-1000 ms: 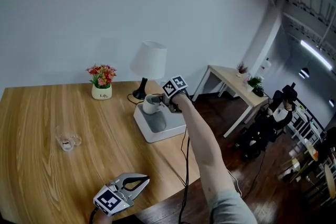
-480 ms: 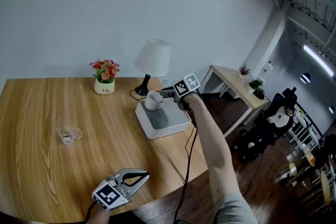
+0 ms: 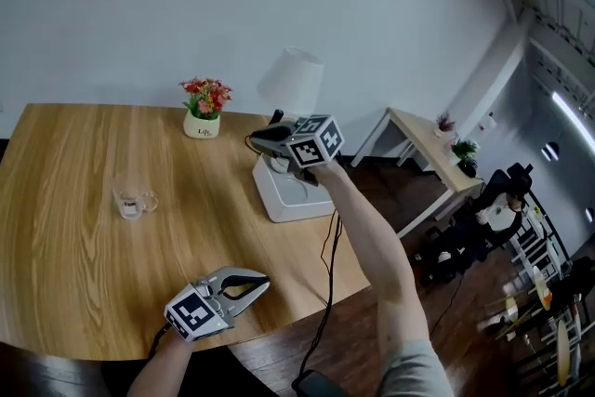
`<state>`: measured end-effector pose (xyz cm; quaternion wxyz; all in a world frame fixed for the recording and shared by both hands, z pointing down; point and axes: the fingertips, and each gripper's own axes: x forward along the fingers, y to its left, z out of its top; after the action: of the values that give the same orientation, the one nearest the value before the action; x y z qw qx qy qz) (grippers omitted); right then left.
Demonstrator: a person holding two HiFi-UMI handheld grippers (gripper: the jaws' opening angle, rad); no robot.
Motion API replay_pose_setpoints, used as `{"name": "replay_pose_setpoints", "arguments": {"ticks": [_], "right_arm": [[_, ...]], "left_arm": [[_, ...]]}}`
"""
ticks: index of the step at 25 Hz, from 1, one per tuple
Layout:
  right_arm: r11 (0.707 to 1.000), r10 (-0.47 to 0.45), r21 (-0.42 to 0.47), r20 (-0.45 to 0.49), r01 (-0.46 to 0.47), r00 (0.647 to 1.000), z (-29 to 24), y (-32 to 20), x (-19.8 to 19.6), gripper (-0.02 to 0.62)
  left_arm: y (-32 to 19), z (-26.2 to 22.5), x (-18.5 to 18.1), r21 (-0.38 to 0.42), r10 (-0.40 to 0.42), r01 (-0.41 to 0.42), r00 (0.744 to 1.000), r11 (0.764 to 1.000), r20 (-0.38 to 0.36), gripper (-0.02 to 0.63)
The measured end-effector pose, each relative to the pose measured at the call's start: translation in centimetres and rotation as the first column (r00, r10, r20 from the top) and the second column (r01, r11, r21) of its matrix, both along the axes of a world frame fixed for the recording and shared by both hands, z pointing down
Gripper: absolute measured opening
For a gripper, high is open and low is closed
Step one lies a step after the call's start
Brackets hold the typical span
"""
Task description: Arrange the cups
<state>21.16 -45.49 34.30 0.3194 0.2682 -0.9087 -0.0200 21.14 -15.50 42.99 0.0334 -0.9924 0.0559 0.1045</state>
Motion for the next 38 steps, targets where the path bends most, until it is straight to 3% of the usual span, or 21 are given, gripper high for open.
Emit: {"name": "replay_pose_setpoints", "arguments": {"ticks": [6,7,9,16,17,19,28,31,33,38], "right_arm": [[0.982,-0.154,-0.109,0.001,0.153,0.988,4.9,2.0,-8.8,0.045],[0.976,-0.174,-0.134,0.007,0.173,0.985,5.6,2.3,-10.0,0.081],[0.962,-0.213,-0.176,0.006,0.211,0.977,6.7,2.7,-12.4,0.081],[0.923,-0.268,-0.285,0.001,0.257,0.963,9.7,2.9,-18.5,0.092],[0.921,-0.271,-0.292,-0.001,0.259,0.963,10.0,2.7,-19.2,0.094],[0.919,-0.273,-0.296,-0.004,0.260,0.962,10.6,2.4,-20.5,0.160],[0.900,-0.298,-0.340,-0.026,0.272,0.954,11.9,2.1,-25.3,0.160],[0.905,-0.288,-0.347,-0.075,0.246,0.955,12.8,1.6,-25.9,0.161],[0.904,-0.282,-0.359,-0.088,0.234,0.955,13.3,1.3,-26.2,0.207],[0.895,-0.286,-0.384,-0.100,0.228,0.953,14.5,1.4,-26.8,0.207]], "left_arm": [[0.3,-0.3,-0.2,0.009,0.004,-0.004,1.000,1.000,-0.020,0.008],[0.3,-0.2,-0.2,0.009,0.005,-0.004,1.000,1.000,-0.015,0.008],[0.2,-0.2,-0.2,0.010,0.004,-0.004,1.000,1.000,-0.014,0.008],[0.3,-0.5,-0.3,0.011,0.006,-0.006,1.000,1.000,-0.030,0.008],[0.3,-0.5,-0.3,0.012,0.005,-0.005,0.999,1.000,-0.033,0.008],[0.3,-0.6,-0.4,0.014,0.005,-0.005,0.999,1.000,-0.038,0.008],[0.4,-0.7,-0.4,0.013,0.004,-0.004,0.999,1.000,-0.039,0.008],[0.3,-0.7,-0.5,0.013,0.001,-0.001,0.999,1.000,-0.041,0.008],[0.3,-0.7,-0.4,0.013,-0.003,0.003,0.999,1.000,-0.042,0.008],[0.3,-0.7,-0.4,0.013,-0.006,0.006,0.999,1.000,-0.041,0.008]]}}
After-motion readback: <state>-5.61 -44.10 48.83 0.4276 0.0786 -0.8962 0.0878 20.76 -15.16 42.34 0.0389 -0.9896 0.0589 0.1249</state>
